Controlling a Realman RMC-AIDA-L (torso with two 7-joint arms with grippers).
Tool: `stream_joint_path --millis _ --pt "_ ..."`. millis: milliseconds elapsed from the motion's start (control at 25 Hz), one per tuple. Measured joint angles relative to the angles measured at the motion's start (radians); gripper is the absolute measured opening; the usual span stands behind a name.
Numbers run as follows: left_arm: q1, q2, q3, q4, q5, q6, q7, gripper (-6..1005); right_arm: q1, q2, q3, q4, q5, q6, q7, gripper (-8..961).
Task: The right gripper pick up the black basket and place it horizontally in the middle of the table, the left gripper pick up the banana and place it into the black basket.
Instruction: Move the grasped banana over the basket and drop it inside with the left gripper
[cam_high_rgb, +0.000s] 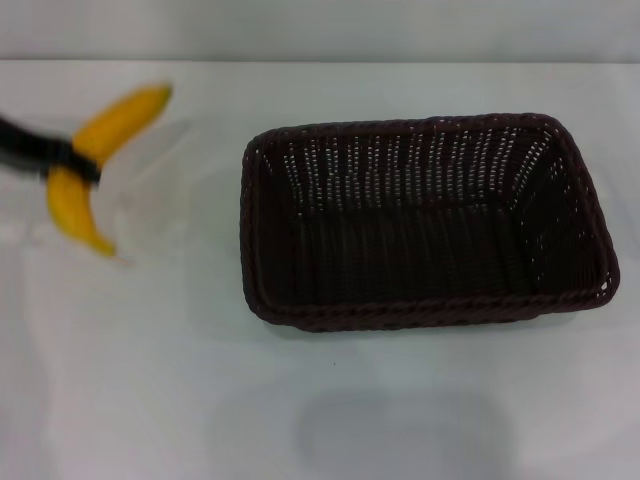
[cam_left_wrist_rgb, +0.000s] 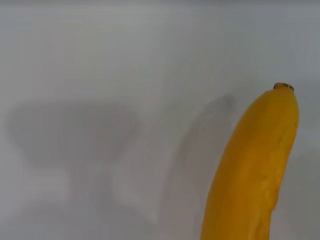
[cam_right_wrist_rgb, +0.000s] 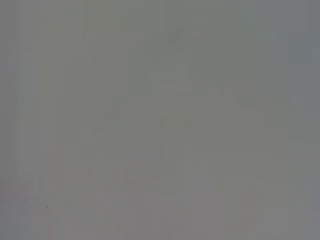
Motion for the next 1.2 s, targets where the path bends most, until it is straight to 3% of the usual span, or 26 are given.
stream_joint_path --millis 200,320,520,760,1000,1160,1200 --pt "0.005 0.023 -0.010 0.223 -0.265 -0.205 0.134 519 0.000 0.000 -0.007 0.003 0.006 0.005 0.000 829" --pt "-0.034 0.025 -0.005 0.276 -0.409 -0.325 0.210 527 0.006 0.000 -0.007 0.015 0.006 0.012 0.001 829" --pt "-0.142 -0.015 0.016 0.200 -0.472 -0.382 0.294 541 0.017 0.000 -0.006 0.032 0.007 0.026 -0.001 829" --pt "-0.250 -0.098 0.102 0.047 -0.462 -0.353 0.367 558 0.025 0.000 -0.002 0.056 0.007 0.039 -0.006 829" --pt "-0.265 -0.151 0.216 0.038 -0.372 -0.216 0.363 574 0.010 0.000 0.002 0.063 0.024 0.053 -0.007 829" --pt "-0.240 -0.162 0.226 0.084 -0.360 -0.174 0.371 585 0.003 0.000 0.003 0.066 0.028 0.055 -0.008 829" --pt "-0.219 -0.163 0.225 0.113 -0.369 -0.160 0.373 662 0.002 0.000 0.003 0.069 0.029 0.055 -0.008 829"
